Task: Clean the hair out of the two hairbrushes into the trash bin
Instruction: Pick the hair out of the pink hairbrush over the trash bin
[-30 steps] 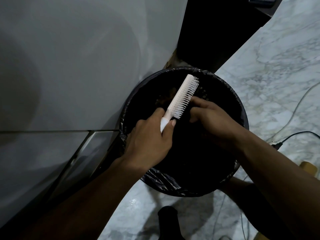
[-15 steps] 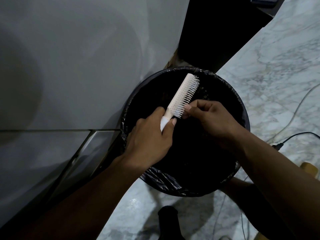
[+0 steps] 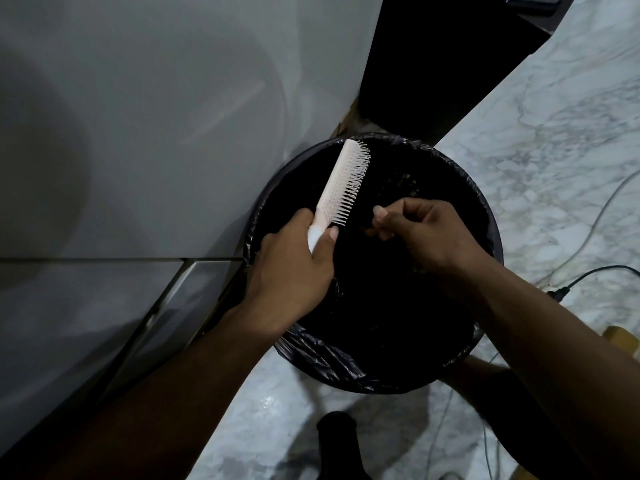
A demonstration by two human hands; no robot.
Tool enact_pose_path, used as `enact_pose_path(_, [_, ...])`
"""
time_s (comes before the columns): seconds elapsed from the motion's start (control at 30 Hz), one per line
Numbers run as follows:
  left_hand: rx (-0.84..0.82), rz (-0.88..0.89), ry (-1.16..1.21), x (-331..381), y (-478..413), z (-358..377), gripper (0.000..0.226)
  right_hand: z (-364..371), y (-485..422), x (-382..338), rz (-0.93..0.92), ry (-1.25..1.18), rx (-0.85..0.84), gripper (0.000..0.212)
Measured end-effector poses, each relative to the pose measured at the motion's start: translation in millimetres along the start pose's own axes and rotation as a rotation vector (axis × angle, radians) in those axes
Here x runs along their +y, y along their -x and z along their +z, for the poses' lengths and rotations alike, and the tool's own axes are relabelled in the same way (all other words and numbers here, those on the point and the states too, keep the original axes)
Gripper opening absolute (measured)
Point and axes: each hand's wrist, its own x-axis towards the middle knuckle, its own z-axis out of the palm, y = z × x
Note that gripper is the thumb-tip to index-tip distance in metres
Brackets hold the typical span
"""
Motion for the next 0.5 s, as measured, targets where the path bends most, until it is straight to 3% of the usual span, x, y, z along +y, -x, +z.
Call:
enact_pose_path(0.07, [-0.011, -0.009, -0.006, -0.2, -0.3, 1.0, 0.034, -2.2, 0.5, 0.0, 0.079, 0.01, 0.008, 0.019])
enact_pose_path(0.17, [-0.011, -0.017, 0.009, -1.4, -0.7, 1.9, 0.037, -1.7, 1.4, 2.9, 0.163, 0.035, 0.015, 0.032])
enact_pose_path(0.23, [-0.042, -0.009, 0.054, -2.3, -0.2, 3.8, 0.036, -0.8, 0.6, 1.8, 0.154, -0.043, 0.053, 0.03])
enact_pose_path(0.4, [-0.315, -0.103, 0.413, -4.8, 0.0, 17.3, 0.023, -0.4, -3.9, -2.9, 0.175, -0.306, 0.046, 0.02])
enact_pose_path(0.5, [-0.39, -0.093, 0.426, -1.9, 5.0, 21.5, 0.027, 4.2, -2.7, -0.4, 0.15, -0.346, 0.14, 0.029])
